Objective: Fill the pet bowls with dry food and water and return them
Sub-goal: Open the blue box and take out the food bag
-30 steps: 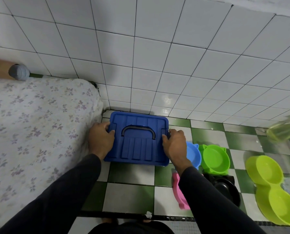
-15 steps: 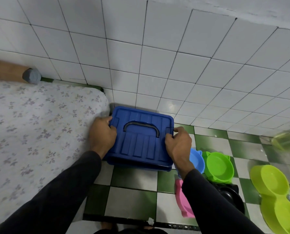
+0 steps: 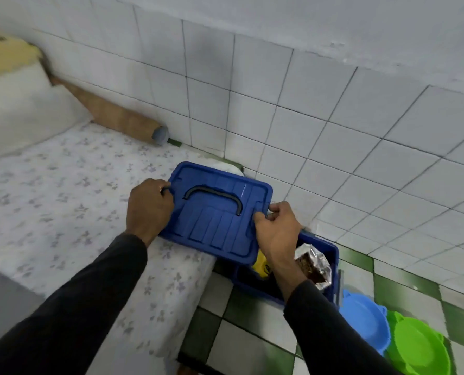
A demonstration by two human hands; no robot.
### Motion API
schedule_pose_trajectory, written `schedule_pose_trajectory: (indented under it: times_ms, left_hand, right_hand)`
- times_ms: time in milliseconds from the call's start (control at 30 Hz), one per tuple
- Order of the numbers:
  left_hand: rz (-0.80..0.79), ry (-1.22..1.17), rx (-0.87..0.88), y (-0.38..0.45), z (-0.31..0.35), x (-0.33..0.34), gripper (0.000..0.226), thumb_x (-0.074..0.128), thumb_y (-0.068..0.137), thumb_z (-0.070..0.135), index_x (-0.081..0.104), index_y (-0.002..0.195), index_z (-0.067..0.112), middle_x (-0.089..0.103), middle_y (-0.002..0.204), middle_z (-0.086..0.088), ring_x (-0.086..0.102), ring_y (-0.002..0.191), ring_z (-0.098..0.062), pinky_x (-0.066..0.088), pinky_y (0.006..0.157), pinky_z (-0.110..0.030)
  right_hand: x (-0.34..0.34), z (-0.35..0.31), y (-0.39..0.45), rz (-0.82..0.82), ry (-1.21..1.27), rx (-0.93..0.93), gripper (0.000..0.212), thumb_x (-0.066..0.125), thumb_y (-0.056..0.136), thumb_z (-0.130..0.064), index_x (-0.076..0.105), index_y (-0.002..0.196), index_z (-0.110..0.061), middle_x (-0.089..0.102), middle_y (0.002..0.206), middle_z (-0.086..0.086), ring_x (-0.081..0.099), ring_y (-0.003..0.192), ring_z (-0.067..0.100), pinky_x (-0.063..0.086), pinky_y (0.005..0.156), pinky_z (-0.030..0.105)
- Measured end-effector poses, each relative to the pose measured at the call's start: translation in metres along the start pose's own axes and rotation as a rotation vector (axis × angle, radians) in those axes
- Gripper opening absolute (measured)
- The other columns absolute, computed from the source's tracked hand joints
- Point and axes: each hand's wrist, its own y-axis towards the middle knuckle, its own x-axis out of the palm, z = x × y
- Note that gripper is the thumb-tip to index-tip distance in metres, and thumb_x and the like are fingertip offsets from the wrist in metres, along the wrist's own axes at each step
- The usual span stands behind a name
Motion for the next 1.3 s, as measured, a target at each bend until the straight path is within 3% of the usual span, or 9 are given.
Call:
schedule_pose_trajectory:
  times_ms: [200, 367, 567, 667, 733, 867, 967, 1133, 1300]
  left_hand:
    - [-0.024, 0.085, -0.104, 0.027, -0.057, -0.053, 0.029, 0.058, 0.095, 0.001, 0.073, 0.12, 0.0, 0.073, 0.114, -0.021, 0.068, 0.101, -0.035, 0.05, 0.089, -0.032]
    - [-0.097, 0.119, -0.137, 0.053, -0.094, -0.076, 0.033, 0.058, 0.094, -0.003, 0.072, 0.124, 0.001, 0.07, 0.126, -0.02, 0.066, 0.109, -0.035, 0.042, 0.09, -0.022]
    - [-0.196, 0.138, -0.151, 0.077, -0.113, -0.076, 0.036, 0.057, 0.095, -0.001, 0.071, 0.128, 0.005, 0.069, 0.127, -0.018, 0.066, 0.107, -0.032, 0.045, 0.092, -0.022]
    - [-0.217, 0.173, -0.125, 0.079, -0.117, -0.073, 0.034, 0.056, 0.096, 0.002, 0.071, 0.127, 0.004, 0.07, 0.124, -0.017, 0.064, 0.109, -0.035, 0.052, 0.099, -0.035]
    - [-0.227, 0.196, -0.105, 0.078, -0.12, -0.072, 0.033, 0.056, 0.097, 0.002, 0.071, 0.126, 0.004, 0.071, 0.122, -0.017, 0.063, 0.109, -0.037, 0.053, 0.1, -0.042]
    - [-0.247, 0.223, -0.083, 0.076, -0.123, -0.07, 0.032, 0.057, 0.096, 0.003, 0.071, 0.125, 0.002, 0.069, 0.12, -0.019, 0.063, 0.105, -0.038, 0.051, 0.101, -0.046]
    - [-0.26, 0.224, -0.093, 0.069, -0.117, -0.07, 0.039, 0.057, 0.098, 0.006, 0.064, 0.137, 0.004, 0.051, 0.147, -0.025, 0.05, 0.132, -0.042, 0.043, 0.114, -0.045]
    - [-0.269, 0.194, 0.038, 0.053, -0.095, -0.061, 0.044, 0.061, 0.099, 0.012, 0.059, 0.142, 0.004, 0.041, 0.157, -0.024, 0.038, 0.146, -0.04, 0.03, 0.122, -0.046]
    - [-0.352, 0.17, 0.179, 0.036, -0.051, -0.028, 0.046, 0.058, 0.102, 0.019, 0.053, 0.147, 0.01, 0.034, 0.163, -0.016, 0.028, 0.152, -0.033, 0.02, 0.127, -0.051]
  right_hand:
    - [0.066, -0.037, -0.019, -0.198, -0.013, -0.029, 0.019, 0.07, 0.085, -0.02, 0.057, 0.098, -0.018, 0.066, 0.074, 0.0, 0.067, 0.069, 0.018, 0.06, 0.063, 0.038]
    - [0.108, -0.053, -0.026, -0.312, -0.056, -0.01, 0.024, 0.068, 0.084, -0.015, 0.052, 0.084, -0.032, 0.071, 0.073, 0.005, 0.071, 0.066, 0.028, 0.061, 0.063, 0.05]
    - [0.14, -0.064, -0.024, -0.307, -0.186, -0.032, 0.011, 0.066, 0.085, -0.013, 0.057, 0.081, -0.017, 0.07, 0.079, 0.006, 0.07, 0.069, 0.026, 0.062, 0.067, 0.042]
    - [0.144, -0.064, -0.022, -0.314, -0.254, -0.063, 0.006, 0.064, 0.089, -0.011, 0.059, 0.086, -0.011, 0.063, 0.082, -0.001, 0.057, 0.065, 0.01, 0.049, 0.056, 0.014]
    - [0.143, -0.063, -0.022, -0.322, -0.304, -0.098, 0.002, 0.063, 0.091, -0.011, 0.063, 0.091, -0.008, 0.061, 0.084, 0.0, 0.05, 0.066, 0.006, 0.038, 0.052, 0.01]
    - [0.147, -0.057, -0.024, -0.325, -0.337, -0.141, 0.008, 0.063, 0.092, -0.012, 0.067, 0.093, -0.005, 0.069, 0.096, 0.011, 0.061, 0.081, 0.019, 0.051, 0.073, 0.027]
    - [0.147, -0.054, -0.028, -0.348, -0.408, -0.243, 0.018, 0.063, 0.093, -0.022, 0.067, 0.103, -0.008, 0.061, 0.109, 0.013, 0.059, 0.095, 0.024, 0.054, 0.082, 0.033]
    - [0.125, -0.048, -0.037, -0.299, -0.604, -0.547, 0.047, 0.053, 0.1, -0.035, 0.056, 0.138, -0.009, 0.055, 0.134, 0.012, 0.046, 0.124, 0.028, 0.038, 0.108, 0.039]
    - [0.092, -0.022, -0.026, -0.276, -0.755, -0.534, 0.059, 0.044, 0.101, -0.042, 0.04, 0.151, -0.01, 0.043, 0.151, 0.017, 0.037, 0.139, 0.034, 0.025, 0.12, 0.044]
